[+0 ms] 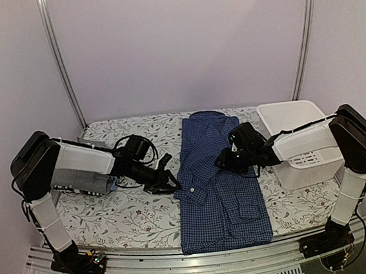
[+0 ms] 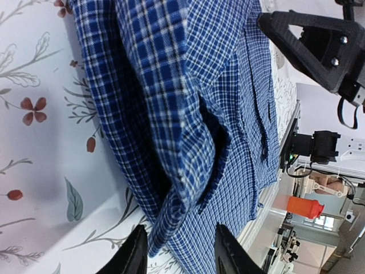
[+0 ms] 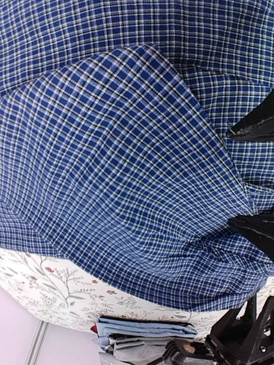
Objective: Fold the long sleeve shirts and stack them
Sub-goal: Fold the sleeve of the 1/3-folded shirt.
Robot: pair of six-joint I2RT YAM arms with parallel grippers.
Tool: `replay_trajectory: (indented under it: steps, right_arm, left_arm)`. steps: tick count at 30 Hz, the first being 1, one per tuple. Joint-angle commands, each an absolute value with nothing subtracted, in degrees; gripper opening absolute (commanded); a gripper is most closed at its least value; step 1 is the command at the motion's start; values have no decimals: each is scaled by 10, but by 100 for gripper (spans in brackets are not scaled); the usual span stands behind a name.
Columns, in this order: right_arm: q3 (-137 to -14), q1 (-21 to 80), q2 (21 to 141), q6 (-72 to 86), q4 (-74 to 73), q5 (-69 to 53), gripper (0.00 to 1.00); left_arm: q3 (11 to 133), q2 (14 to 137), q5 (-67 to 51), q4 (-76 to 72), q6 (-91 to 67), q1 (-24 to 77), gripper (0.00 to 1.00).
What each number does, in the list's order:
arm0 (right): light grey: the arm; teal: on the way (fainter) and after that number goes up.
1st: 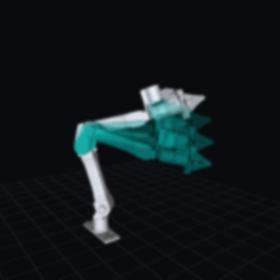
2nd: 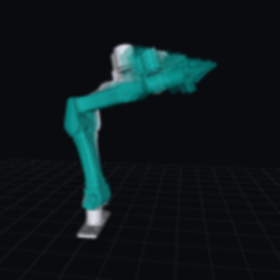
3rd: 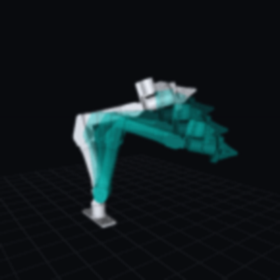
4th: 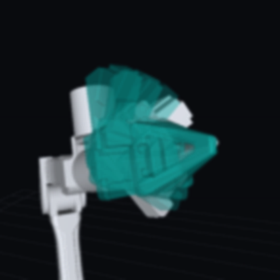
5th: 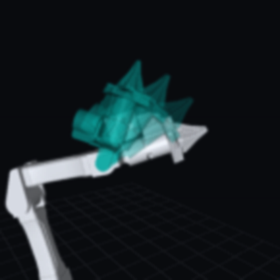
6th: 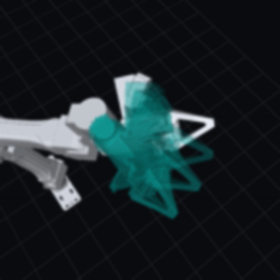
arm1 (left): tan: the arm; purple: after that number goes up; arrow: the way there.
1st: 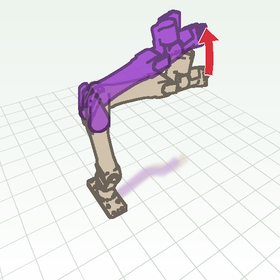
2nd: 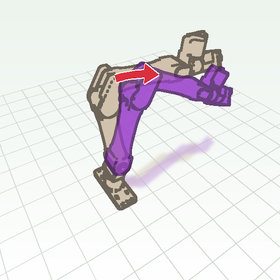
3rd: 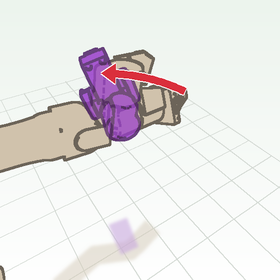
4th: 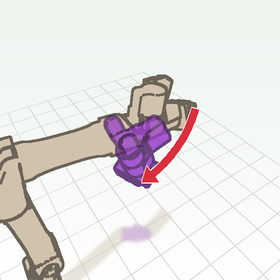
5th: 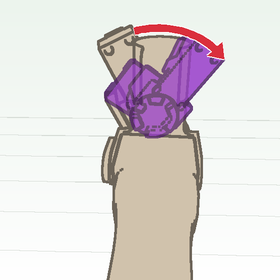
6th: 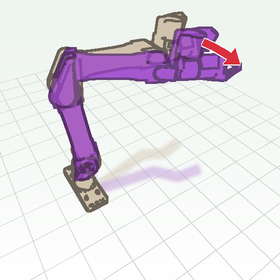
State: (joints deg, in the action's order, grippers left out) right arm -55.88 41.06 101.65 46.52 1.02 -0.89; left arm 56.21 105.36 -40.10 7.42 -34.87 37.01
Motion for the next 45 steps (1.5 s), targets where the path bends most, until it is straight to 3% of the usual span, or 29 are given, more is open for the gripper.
replay_trajectory:
  steps: [1,9,14,28,45]
  right_arm:
    - [-569,403,1039,482,25,-9,42]
    - [-542,403,1029,506,54,18,42]
    - [-560,402,1058,513,61,23,38]
    - [-571,380,1042,509,54,25,0]
    - [-665,329,1018,418,-107,30,0]
  left_arm:
    - [573,1054,-404,92,-333,374,38]
    - [580,1056,-416,103,-321,376,25]
    - [587,1058,-420,111,-317,377,19]
    - [608,1053,-454,146,-305,376,4]
    - [639,1031,-564,210,-311,406,0]
